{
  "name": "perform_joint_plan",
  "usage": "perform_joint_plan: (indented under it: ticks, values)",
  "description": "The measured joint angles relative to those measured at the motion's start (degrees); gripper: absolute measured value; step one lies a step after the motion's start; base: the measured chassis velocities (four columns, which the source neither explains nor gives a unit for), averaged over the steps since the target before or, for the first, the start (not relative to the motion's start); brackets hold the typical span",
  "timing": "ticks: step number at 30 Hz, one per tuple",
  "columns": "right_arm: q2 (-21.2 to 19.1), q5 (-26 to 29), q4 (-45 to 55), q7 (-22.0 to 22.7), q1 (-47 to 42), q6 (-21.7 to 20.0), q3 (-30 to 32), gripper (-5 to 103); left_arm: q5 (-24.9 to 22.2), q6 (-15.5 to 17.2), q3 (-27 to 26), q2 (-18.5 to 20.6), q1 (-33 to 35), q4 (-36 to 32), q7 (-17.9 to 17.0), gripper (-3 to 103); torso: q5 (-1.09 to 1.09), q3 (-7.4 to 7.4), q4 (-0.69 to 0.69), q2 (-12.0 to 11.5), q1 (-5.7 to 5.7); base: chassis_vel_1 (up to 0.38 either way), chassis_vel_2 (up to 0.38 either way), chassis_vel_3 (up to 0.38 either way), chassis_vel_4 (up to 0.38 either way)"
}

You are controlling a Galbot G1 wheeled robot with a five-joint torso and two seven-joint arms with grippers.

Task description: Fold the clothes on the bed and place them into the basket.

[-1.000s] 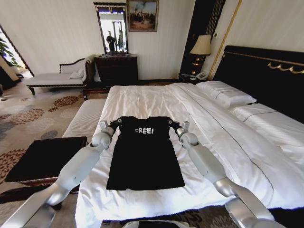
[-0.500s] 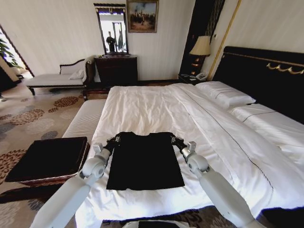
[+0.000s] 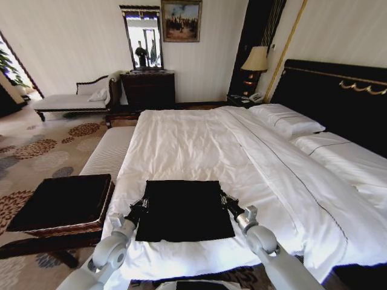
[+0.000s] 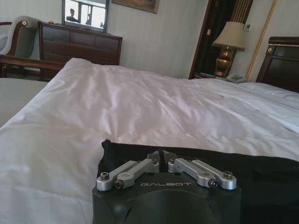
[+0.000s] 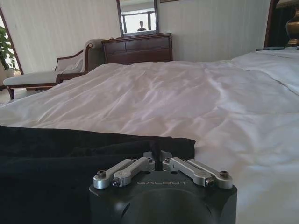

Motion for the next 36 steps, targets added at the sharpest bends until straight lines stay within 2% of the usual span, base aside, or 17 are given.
perform_joint_plan:
  ticks: [10, 13, 21, 23, 24, 25, 26, 29, 32, 34, 35, 36]
  values:
    - [1.78, -0.79, 0.34, -0.66, -2.96, 0.85, 1.29, 2, 2.62, -1.28, 0.08, -0.86, 3.67, -0.62, 0.17, 2, 0.0, 0.0, 0.01, -0.01, 0.0, 0.0, 0.0, 0.0, 0.0]
    - [2.63, -1.52, -0.88, -0.95, -3.12, 1.38, 0.51, 2, 4.55, -2.1, 1.12, -1.48, 3.41, 1.77, 0.23, 2, 0.0, 0.0, 0.01, -0.01, 0.0, 0.0, 0.0, 0.0, 0.0]
    - [2.94, -1.91, -1.02, -1.05, -4.53, 2.01, 0.9, 2, 4.64, -2.13, 1.35, -1.47, 3.61, 2.65, -0.04, 0, 0.0, 0.01, 0.0, -0.01, 0.0, 0.0, 0.0, 0.0, 0.0]
    - [2.94, -2.04, -0.52, -1.62, -5.57, 2.32, 1.23, -1, 4.68, -1.66, 1.28, -1.28, 4.08, 2.28, -0.11, 8, 0.0, 0.0, 0.01, -0.01, 0.0, 0.0, 0.0, 0.0, 0.0]
    - [2.94, -2.04, -0.52, -1.62, -5.57, 2.32, 1.23, -1, 4.68, -1.66, 1.28, -1.28, 4.08, 2.28, -0.11, 8, 0.0, 0.0, 0.01, -0.01, 0.0, 0.0, 0.0, 0.0, 0.0]
    - [2.95, -2.25, -0.35, -1.74, -6.08, 2.47, 1.23, 3, 4.81, -1.5, 1.24, -1.19, 4.24, 2.11, -0.16, 14, 0.0, 0.0, 0.01, -0.01, 0.0, 0.0, 0.0, 0.0, 0.0]
    - [2.99, -2.39, -0.2, -1.78, -6.51, 2.52, 1.23, 3, 4.99, -1.38, 1.2, -1.08, 4.43, 1.92, -0.19, 14, 0.0, 0.0, 0.0, -0.01, 0.0, 0.0, 0.0, 0.0, 0.0]
    - [3.43, -2.51, 0.73, -1.78, -8.52, 2.77, 2.14, 19, 5.37, -1.1, 0.59, -0.75, 6.26, 0.36, -0.21, 30, 0.0, 0.0, 0.0, -0.01, 0.0, 0.0, 0.0, 0.0, 0.0]
    - [3.44, -2.5, 1.26, -1.77, -9.55, 3.0, 3.07, 25, 5.56, -1.07, -0.09, -0.75, 7.39, -0.48, -0.21, 36, 0.0, 0.0, 0.0, -0.01, 0.0, 0.0, 0.0, 0.0, 0.0]
    - [3.22, -2.19, 2.0, -1.54, -10.57, 3.25, 4.66, 36, 5.56, -1.07, -1.45, -0.94, 9.08, -1.85, -0.19, 46, 0.0, 0.0, 0.0, -0.01, 0.0, 0.0, 0.0, 0.0, 0.0]
    - [3.22, -2.19, 2.0, -1.54, -10.57, 3.25, 4.66, 36, 5.56, -1.07, -1.45, -0.94, 9.08, -1.85, -0.19, 46, 0.0, 0.0, 0.0, -0.01, 0.0, 0.0, 0.0, 0.0, 0.0]
    - [3.11, -1.84, 2.28, -1.28, -10.77, 3.3, 5.24, 41, 5.22, -1.07, -2.19, -1.1, 9.63, -2.42, -0.18, 52, 0.0, 0.0, 0.01, -0.01, 0.0, 0.0, 0.0, 0.0, 0.0]
